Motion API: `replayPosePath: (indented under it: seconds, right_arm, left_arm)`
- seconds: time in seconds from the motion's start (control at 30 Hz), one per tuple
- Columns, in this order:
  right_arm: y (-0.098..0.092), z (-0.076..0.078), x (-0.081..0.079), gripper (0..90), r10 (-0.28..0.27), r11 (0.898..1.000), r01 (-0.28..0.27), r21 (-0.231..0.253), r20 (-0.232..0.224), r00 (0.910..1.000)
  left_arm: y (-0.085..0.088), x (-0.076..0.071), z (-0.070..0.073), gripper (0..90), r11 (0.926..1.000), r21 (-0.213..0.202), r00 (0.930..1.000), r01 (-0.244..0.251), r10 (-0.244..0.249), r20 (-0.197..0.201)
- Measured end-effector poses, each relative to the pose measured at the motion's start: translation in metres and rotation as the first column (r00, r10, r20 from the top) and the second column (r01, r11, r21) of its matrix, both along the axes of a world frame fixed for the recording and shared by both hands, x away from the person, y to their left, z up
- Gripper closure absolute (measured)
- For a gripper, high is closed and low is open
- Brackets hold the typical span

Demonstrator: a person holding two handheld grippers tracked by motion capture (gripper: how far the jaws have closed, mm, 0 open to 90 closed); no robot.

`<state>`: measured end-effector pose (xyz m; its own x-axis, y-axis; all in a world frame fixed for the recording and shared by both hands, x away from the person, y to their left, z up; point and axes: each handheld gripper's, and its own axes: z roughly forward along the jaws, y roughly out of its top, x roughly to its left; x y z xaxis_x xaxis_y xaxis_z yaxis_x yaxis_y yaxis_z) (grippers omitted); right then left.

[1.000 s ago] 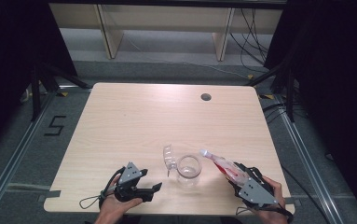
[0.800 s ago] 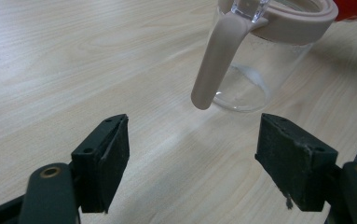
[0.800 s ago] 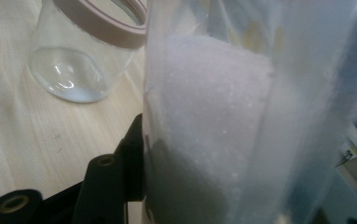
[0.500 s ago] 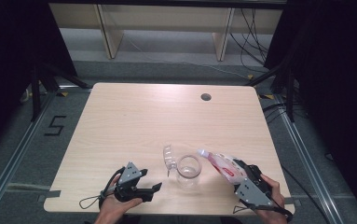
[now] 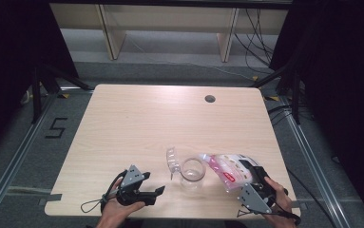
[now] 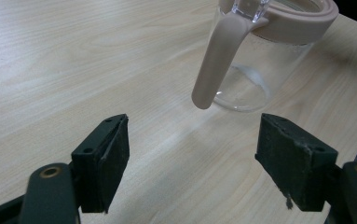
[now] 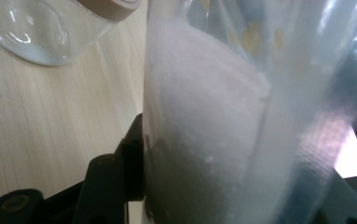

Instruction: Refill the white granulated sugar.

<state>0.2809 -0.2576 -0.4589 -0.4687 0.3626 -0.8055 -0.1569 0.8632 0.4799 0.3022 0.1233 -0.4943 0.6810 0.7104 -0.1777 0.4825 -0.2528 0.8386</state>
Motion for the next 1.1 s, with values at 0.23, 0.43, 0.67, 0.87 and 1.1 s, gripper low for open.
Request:
replayPosePath:
  seconds: [0.23, 0.43, 0.67, 0.87, 1.1]
  right_arm:
    - [-0.001, 0.001, -0.001, 50.6, -0.005, 0.999, 0.006, -0.052, 0.012, 0.9999]
    - [-0.002, 0.002, -0.002, 50.7, -0.006, 0.996, 0.009, -0.087, 0.033, 0.9994]
    - [-0.003, 0.007, -0.004, 50.8, -0.004, 0.990, 0.012, -0.140, 0.060, 0.9982]
    - [-0.001, 0.006, -0.003, 51.0, 0.004, 0.983, 0.013, -0.184, 0.089, 0.9960]
    - [-0.002, 0.005, -0.002, 51.2, 0.016, 0.976, 0.008, -0.216, 0.107, 0.9941]
  left_arm:
    - [-0.002, 0.000, -0.001, 25.1, 0.9999, -0.011, 1.0000, -0.006, 0.006, -0.007]
    - [-0.002, 0.000, -0.002, 24.9, 0.9999, -0.015, 0.9999, -0.008, 0.008, -0.008]
    - [-0.001, 0.000, -0.001, 24.8, 1.0000, -0.001, 0.9999, -0.008, 0.008, -0.007]
    - [0.000, 0.000, -0.001, 24.5, 1.0000, 0.001, 1.0000, -0.004, 0.004, -0.001]
    - [0.000, 0.001, -0.001, 24.5, 1.0000, -0.001, 1.0000, -0.003, 0.003, 0.000]
